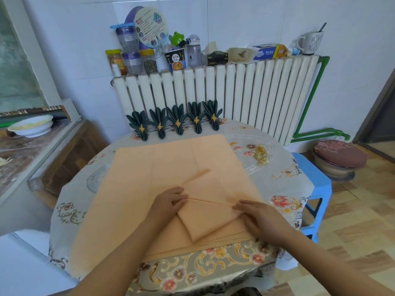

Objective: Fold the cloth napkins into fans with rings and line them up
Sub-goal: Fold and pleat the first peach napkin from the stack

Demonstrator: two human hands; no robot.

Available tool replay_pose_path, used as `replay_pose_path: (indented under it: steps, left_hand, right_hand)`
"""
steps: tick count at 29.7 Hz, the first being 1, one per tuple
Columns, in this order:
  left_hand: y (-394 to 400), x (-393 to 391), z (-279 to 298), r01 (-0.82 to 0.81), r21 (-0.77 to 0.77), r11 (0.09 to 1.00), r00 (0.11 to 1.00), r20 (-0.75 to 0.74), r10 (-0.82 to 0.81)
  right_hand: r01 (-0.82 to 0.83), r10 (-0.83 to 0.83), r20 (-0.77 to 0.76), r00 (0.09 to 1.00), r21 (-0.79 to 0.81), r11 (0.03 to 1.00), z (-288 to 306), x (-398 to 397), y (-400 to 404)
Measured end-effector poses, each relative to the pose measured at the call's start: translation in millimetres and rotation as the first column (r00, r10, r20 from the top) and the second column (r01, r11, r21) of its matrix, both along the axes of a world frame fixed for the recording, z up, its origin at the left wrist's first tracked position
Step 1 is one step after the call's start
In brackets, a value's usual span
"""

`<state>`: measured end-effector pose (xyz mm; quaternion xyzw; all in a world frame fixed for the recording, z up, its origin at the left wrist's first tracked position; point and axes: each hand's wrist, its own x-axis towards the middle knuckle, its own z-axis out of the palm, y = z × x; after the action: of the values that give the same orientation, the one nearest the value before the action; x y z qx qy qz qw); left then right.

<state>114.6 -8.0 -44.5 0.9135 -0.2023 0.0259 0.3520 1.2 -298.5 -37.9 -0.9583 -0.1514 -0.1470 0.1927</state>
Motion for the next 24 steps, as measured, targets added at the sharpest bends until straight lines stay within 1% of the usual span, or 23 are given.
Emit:
replay_pose_path:
  steps: [2, 3, 5, 8, 11, 14, 16, 18, 19, 20, 22, 23, 24]
  left_hand:
    - [-3, -1, 2, -0.083, -0.143, 0.986, 0.993, -0.095, 0.07]
    - [-5, 0, 2, -0.121, -0.183, 0.976, 0.987, -0.131, 0.097]
    - [-8, 1, 3, -0.154, -0.219, 0.963, 0.981, -0.154, 0.122]
    - [-10, 1, 5, -0.148, -0.24, 0.96, 0.982, -0.152, 0.113]
    - [-9, 3, 6, -0.128, -0.209, 0.969, 0.987, -0.123, 0.104]
    - [-5, 11, 5, -0.18, -0.159, 0.971, 0.983, -0.051, 0.174]
    - [-3, 15, 2, -0.211, -0.078, 0.974, 0.977, -0.004, 0.212]
    - [-5, 15, 4, -0.224, 0.041, 0.974, 0.974, 0.053, 0.222]
    - [-7, 12, 6, -0.218, 0.088, 0.972, 0.972, 0.114, 0.208]
    - [-9, 9, 8, -0.185, 0.12, 0.975, 0.969, 0.19, 0.16]
    - [-14, -3, 13, 0.001, 0.174, 0.985, 0.955, 0.291, -0.053]
    - [-17, -12, 19, 0.123, 0.207, 0.97, 0.947, 0.269, -0.178]
    - [-20, -23, 22, 0.237, 0.246, 0.94, 0.936, 0.201, -0.289]
  right_hand:
    - [0.038, -0.037, 0.051, 0.998, -0.013, 0.999, -1, -1, 8]
    - [0.048, -0.046, 0.09, 0.995, -0.022, 0.999, -1, 1, 13]
    - [0.075, -0.071, 0.14, 0.988, -0.026, 0.997, -2, 6, 22]
    - [0.097, -0.095, 0.104, 0.99, -0.011, 0.995, -10, 11, 34]
    - [0.096, -0.097, 0.022, 0.995, 0.044, 0.994, -18, 11, 36]
    - [0.11, -0.109, -0.024, 0.994, 0.074, 0.991, -15, 13, 37]
    - [0.115, -0.115, -0.009, 0.993, 0.069, 0.991, -14, 12, 38]
    - [0.11, -0.112, 0.024, 0.993, 0.06, 0.992, -16, 11, 37]
    - [0.103, -0.105, 0.031, 0.994, 0.056, 0.993, -16, 9, 36]
    - [0.098, -0.1, 0.037, 0.994, 0.053, 0.994, -16, 8, 36]
    - [0.1, -0.102, 0.018, 0.995, 0.056, 0.993, -14, 8, 36]
    - [0.104, -0.104, -0.003, 0.995, 0.059, 0.993, -12, 9, 36]
    - [0.102, -0.1, -0.037, 0.994, 0.055, 0.993, -11, 9, 36]
